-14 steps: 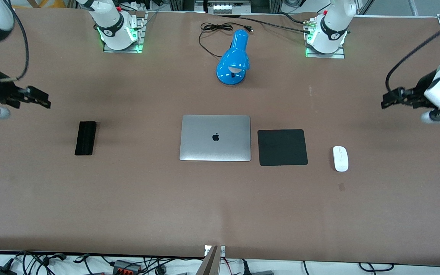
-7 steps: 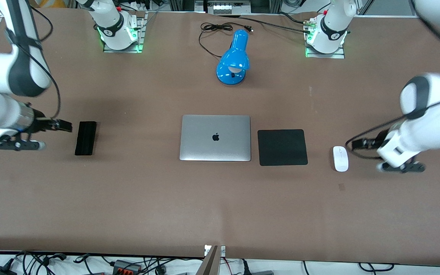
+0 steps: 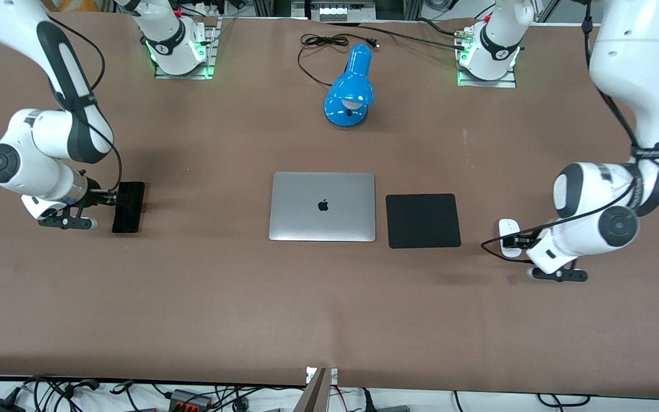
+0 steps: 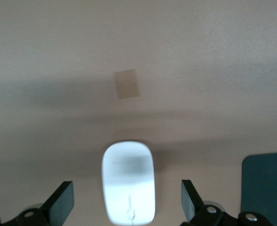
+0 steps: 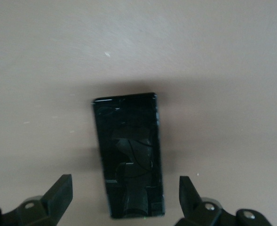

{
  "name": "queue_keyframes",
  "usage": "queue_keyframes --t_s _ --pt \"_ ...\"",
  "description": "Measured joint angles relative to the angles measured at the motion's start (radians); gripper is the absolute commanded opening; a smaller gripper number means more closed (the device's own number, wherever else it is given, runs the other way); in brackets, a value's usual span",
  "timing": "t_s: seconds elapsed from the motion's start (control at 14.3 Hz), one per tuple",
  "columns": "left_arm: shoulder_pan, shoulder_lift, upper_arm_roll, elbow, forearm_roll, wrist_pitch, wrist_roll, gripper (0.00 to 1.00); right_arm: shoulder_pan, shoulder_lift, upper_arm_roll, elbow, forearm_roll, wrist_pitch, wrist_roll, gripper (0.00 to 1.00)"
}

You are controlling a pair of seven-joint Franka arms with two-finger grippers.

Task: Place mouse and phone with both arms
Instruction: 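Grasp the phone with the right gripper while the left gripper grasps the mouse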

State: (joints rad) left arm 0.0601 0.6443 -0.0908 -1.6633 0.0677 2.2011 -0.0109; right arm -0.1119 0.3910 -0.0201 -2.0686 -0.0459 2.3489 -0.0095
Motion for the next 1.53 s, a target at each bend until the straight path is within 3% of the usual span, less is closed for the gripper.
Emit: queue_keyframes --t_s 0.35,1.05,1.12,1.4,1.53 --pt "-0.001 0.018 -0.001 -0.100 0.002 0.147 0.001 1.00 -0.015 0.063 0.005 0.003 0.000 0.020 0.001 1.00" --pt "0.017 0.018 0.000 -0.116 0.002 0.153 0.003 0.98 -0.003 0.107 0.015 0.021 0.000 0.020 0.001 1.00" --pt "0.019 0.018 0.000 -0.117 0.002 0.153 0.003 0.91 -0.003 0.111 0.015 0.023 0.000 0.020 0.001 1.00" --pt "0.019 0.018 0.000 -0.118 0.002 0.153 0.003 0.47 -0.003 0.120 0.015 0.025 -0.001 0.020 0.000 1.00" --pt "0.018 0.017 0.000 -0.118 0.002 0.153 0.003 0.38 -0.003 0.124 0.015 0.025 -0.018 0.020 -0.001 1.00"
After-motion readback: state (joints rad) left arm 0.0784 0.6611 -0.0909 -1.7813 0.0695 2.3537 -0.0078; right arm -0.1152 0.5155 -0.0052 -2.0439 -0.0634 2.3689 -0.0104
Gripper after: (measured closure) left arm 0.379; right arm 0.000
